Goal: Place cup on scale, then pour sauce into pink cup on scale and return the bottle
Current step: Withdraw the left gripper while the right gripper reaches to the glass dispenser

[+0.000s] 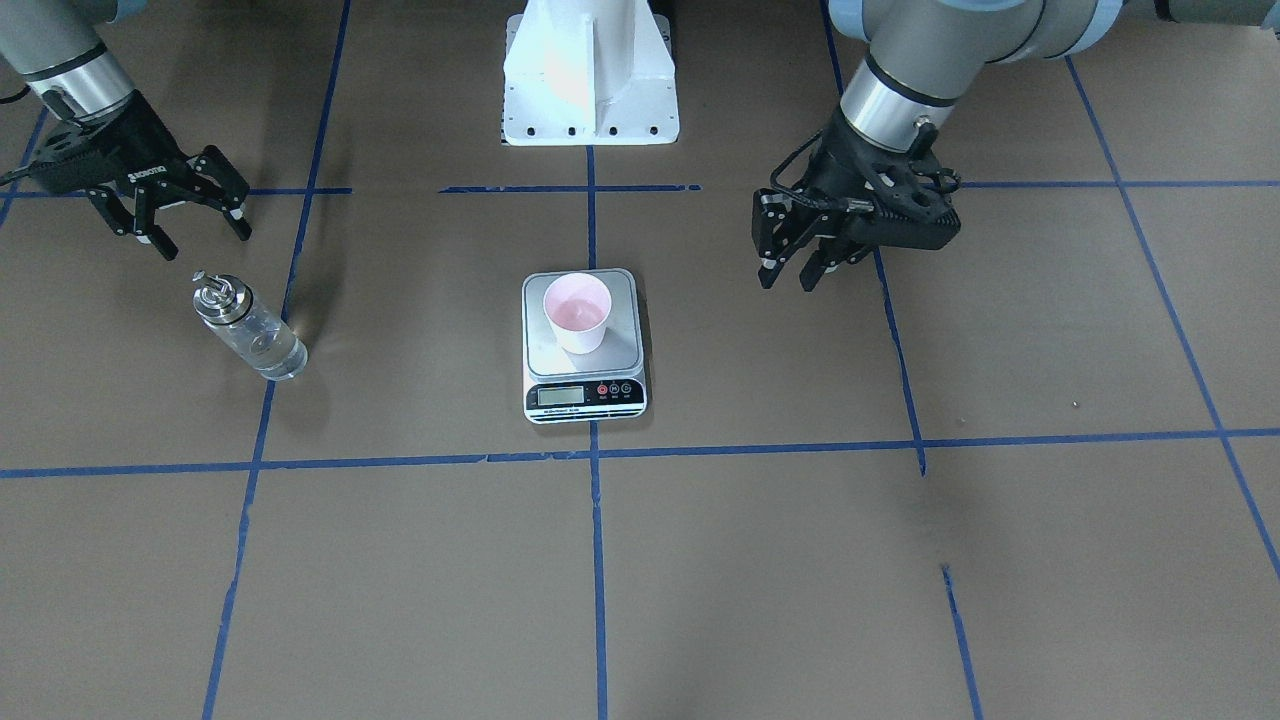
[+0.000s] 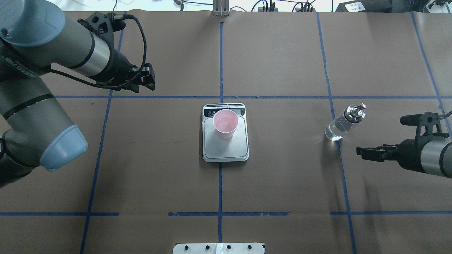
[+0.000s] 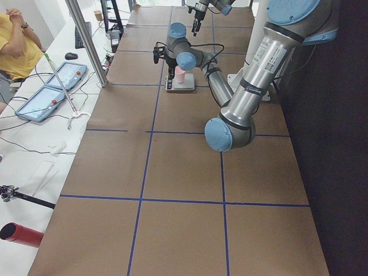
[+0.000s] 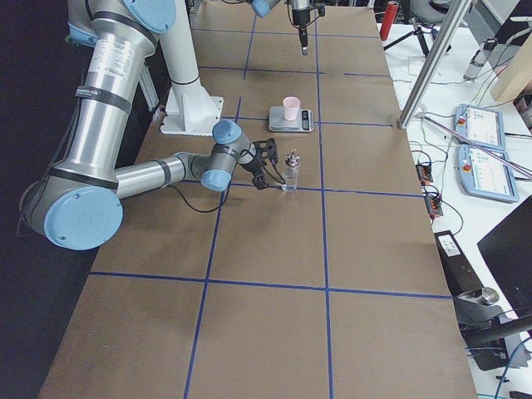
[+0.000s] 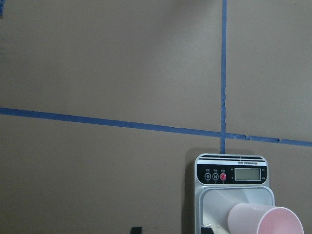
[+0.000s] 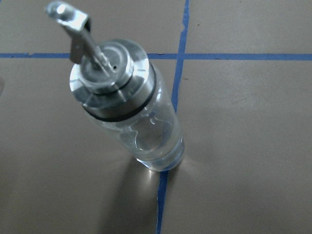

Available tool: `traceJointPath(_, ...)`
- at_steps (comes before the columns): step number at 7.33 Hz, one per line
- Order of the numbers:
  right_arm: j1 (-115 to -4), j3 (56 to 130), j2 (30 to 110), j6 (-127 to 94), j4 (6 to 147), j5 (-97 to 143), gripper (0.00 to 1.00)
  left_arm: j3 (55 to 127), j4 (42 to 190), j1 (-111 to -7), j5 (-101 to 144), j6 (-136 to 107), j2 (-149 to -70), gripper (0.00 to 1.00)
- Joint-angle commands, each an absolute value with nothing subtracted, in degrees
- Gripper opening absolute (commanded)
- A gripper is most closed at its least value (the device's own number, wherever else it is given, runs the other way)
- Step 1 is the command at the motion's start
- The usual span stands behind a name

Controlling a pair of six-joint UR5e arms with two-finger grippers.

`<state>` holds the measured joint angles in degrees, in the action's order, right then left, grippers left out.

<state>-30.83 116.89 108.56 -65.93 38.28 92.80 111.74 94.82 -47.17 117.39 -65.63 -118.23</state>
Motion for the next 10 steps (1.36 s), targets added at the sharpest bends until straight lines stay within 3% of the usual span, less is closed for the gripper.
traceJointPath(1, -25.32, 116.63, 106.37, -68.03, 39.72, 81.94, 1.00, 111.97, 94.83, -50.35, 117.16, -54.28, -112.53, 0.54)
traceJointPath(3, -24.09, 116.63, 98.39, -68.20, 52.83, 73.09, 1.00, 111.53, 94.83, -50.98, 117.16, -52.38, -112.24, 0.54)
traceJointPath(10, -19.87, 112.59, 97.21, -73.47, 54.05, 55.74, 1.00, 111.18, 94.66, -52.29, 116.02, -50.71, -110.83, 0.55)
